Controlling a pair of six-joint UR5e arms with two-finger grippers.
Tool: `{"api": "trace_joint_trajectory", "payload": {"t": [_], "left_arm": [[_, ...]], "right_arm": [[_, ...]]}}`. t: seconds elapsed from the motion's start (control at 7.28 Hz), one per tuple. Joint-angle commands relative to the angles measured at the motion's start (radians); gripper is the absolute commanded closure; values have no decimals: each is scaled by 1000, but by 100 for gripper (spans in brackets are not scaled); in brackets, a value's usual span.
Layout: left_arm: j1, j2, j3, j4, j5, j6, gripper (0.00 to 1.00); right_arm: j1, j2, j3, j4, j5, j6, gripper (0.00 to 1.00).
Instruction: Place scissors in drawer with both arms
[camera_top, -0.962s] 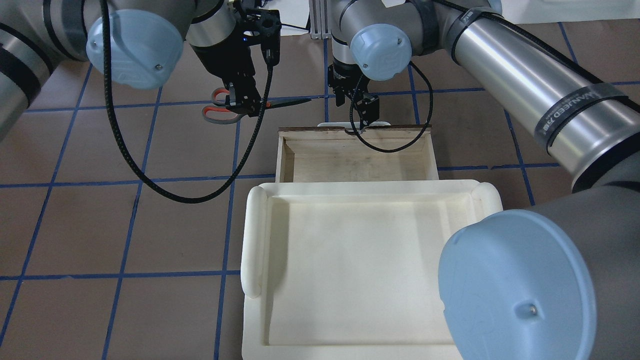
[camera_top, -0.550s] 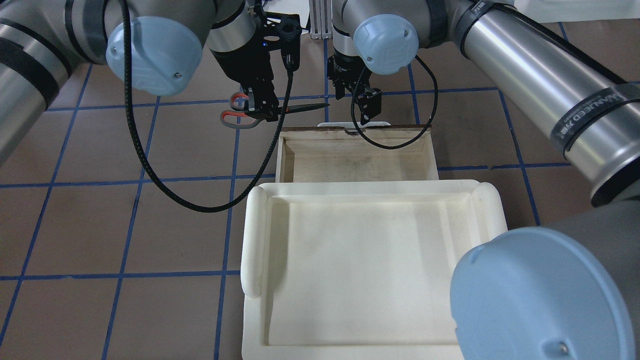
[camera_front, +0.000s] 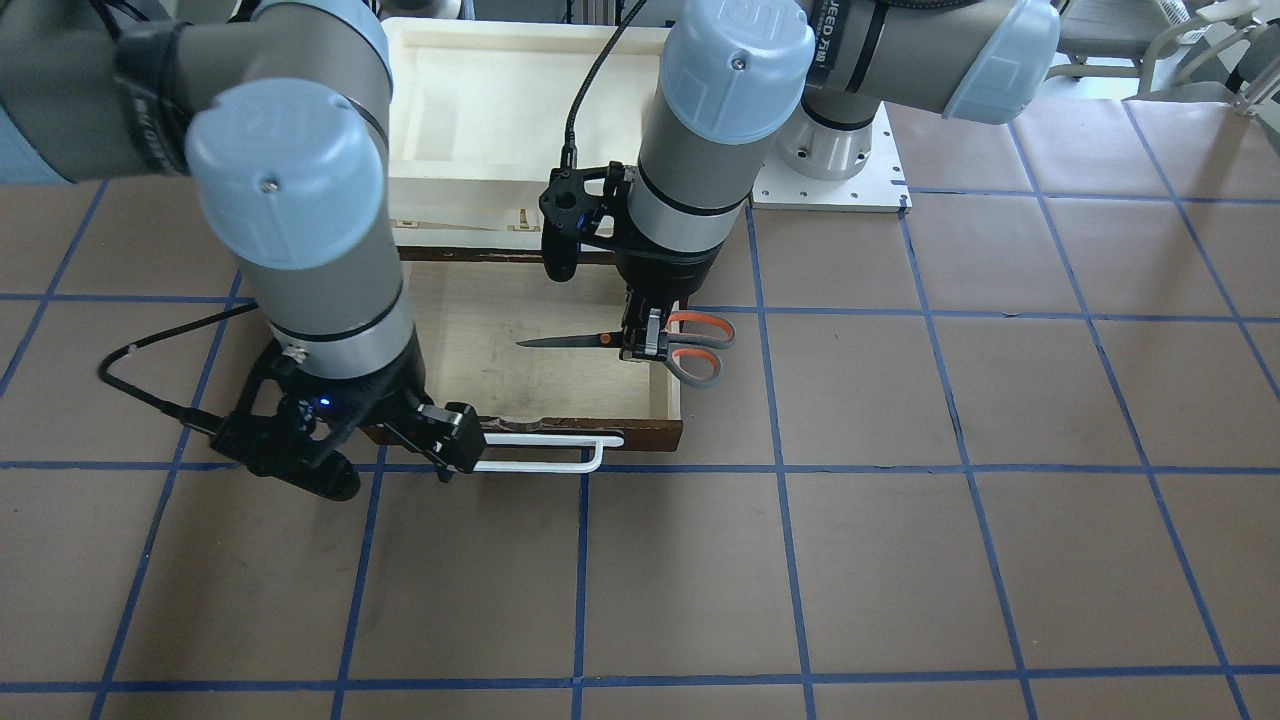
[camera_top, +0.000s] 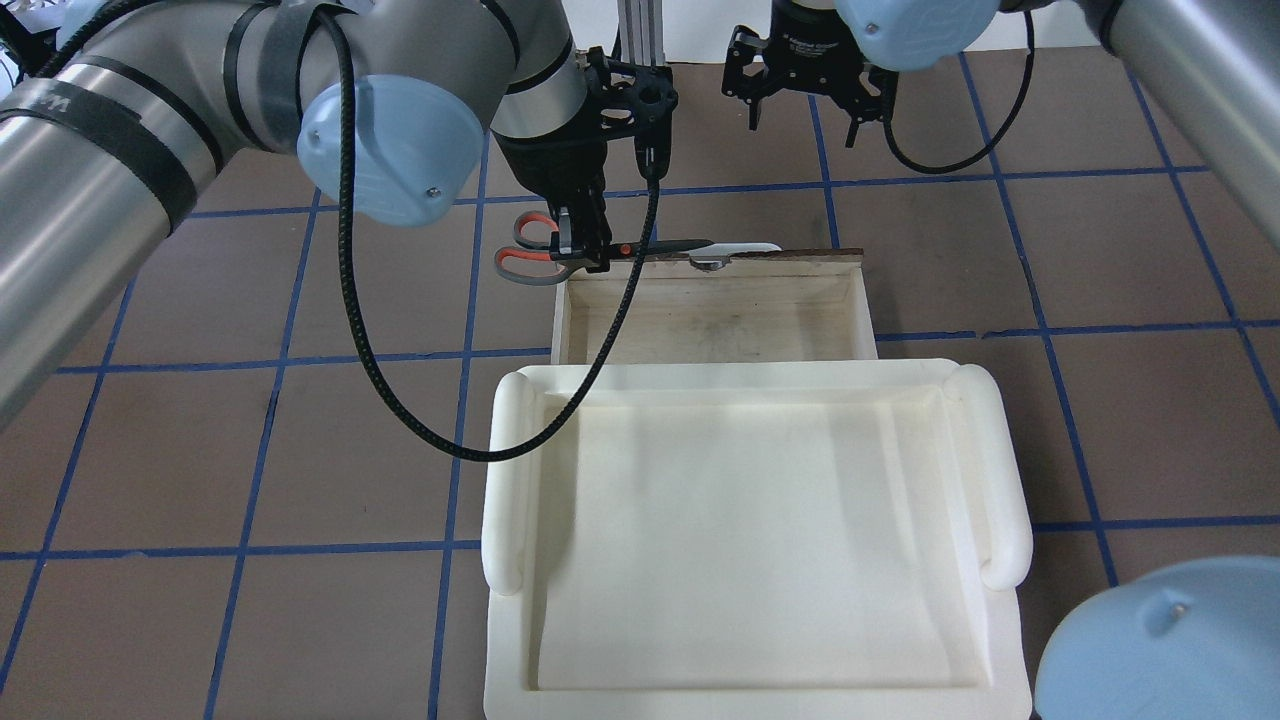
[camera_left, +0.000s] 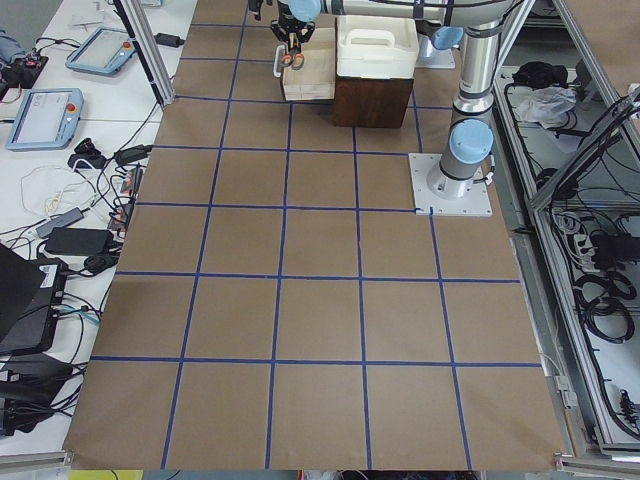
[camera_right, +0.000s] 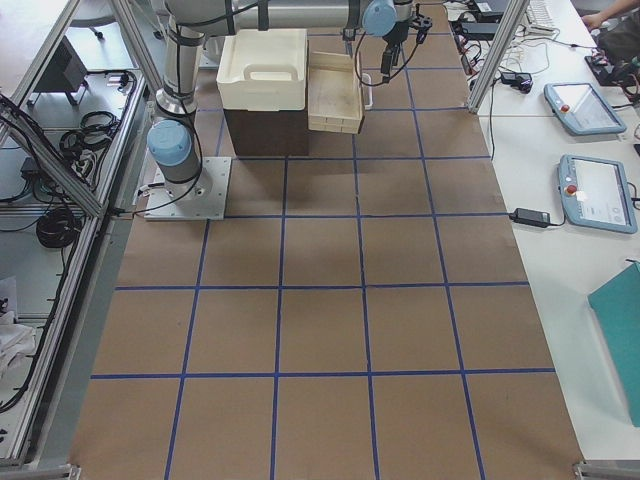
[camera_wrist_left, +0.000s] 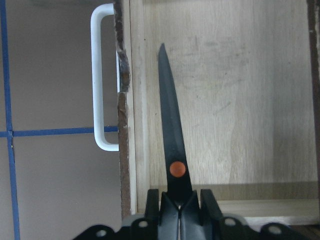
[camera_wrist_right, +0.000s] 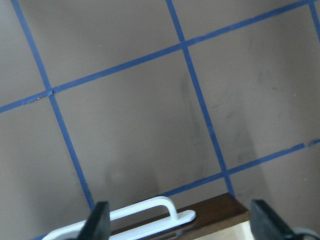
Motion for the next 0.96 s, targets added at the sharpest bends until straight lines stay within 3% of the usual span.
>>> {"api": "trace_joint_trajectory", "payload": {"t": [0.0, 0.27, 0.69, 0.82], "left_arm": [[-80, -34, -2, 65, -2, -66, 100], [-132, -70, -20, 67, -2, -117, 100], [-158, -91, -72, 125, -34, -180, 100], [-177, -93, -80, 141, -34, -218, 100]], "right_arm": [[-44, -109, 63, -3, -5, -345, 0], [-49, -189, 123, 4, 9, -387, 0], [-56, -204, 131, 4, 13, -446, 0], [-75, -202, 133, 6, 66, -446, 0]]}}
